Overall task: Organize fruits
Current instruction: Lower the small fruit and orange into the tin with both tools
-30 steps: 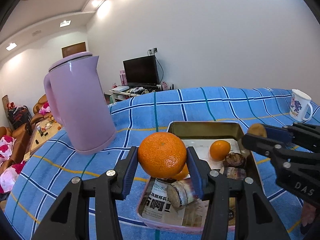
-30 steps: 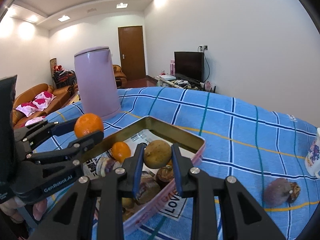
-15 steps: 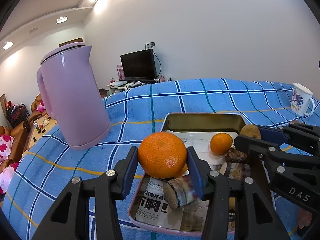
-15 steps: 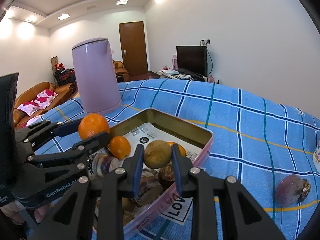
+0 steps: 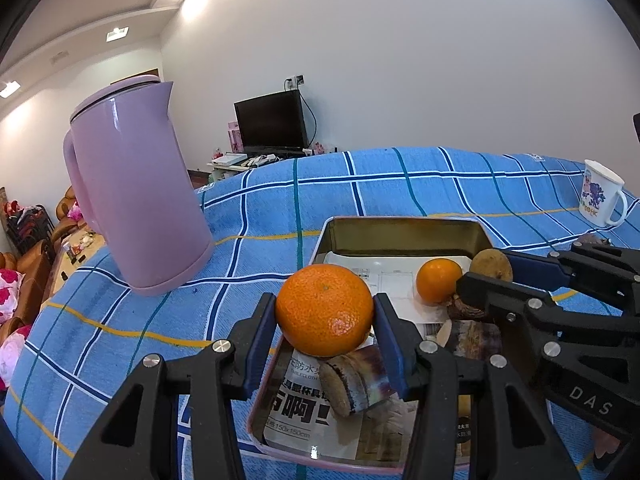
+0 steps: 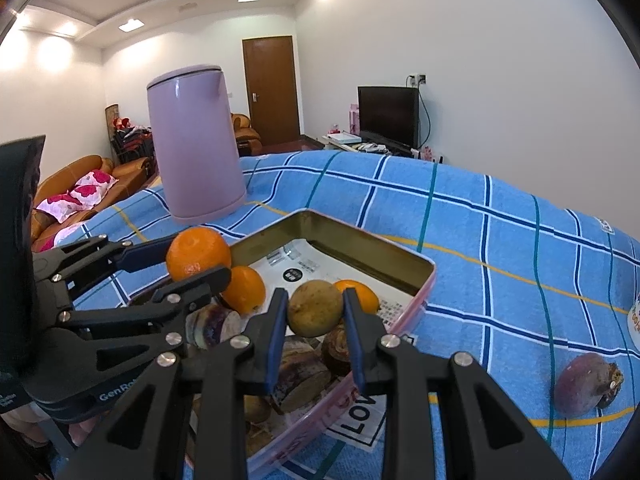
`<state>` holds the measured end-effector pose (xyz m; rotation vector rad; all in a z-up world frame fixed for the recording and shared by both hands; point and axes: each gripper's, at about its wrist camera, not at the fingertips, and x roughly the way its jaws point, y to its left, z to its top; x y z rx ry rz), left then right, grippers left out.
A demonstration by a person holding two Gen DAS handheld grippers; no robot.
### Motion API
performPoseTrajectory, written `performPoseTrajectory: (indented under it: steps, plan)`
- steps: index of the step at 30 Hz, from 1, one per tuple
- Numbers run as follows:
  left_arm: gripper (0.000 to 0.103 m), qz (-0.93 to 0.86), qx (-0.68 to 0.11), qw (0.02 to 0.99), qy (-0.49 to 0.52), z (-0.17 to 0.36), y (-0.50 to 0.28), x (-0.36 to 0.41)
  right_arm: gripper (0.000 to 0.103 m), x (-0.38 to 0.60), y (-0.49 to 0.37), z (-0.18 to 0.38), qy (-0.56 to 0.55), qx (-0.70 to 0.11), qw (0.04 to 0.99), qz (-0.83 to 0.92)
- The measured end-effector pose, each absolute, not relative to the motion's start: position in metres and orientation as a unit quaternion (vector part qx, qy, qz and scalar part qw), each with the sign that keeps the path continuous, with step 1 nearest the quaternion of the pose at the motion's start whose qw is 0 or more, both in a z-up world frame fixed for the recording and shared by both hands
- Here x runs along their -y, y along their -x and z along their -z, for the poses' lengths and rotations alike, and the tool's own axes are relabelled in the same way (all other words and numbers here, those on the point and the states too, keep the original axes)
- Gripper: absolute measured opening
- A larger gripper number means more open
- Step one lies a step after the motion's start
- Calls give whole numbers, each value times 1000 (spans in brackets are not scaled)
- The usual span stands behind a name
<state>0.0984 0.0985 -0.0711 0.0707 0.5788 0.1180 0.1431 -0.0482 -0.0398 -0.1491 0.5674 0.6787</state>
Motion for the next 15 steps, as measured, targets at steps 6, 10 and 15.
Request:
performPoseTrajectory:
  steps: [6,10,15]
  plan:
    - [51,-51,-296,953,-29,72,-103,-101,31,46,-148,43,74,-287,896,-330]
    - [51,-46,-301,952,-28,74,-105,-101,31,43,-148,44,80,-290,894,-332]
    - [51,-43,-306,951,-28,74,-106,-101,31,42,-149,46,82,-296,891,-334]
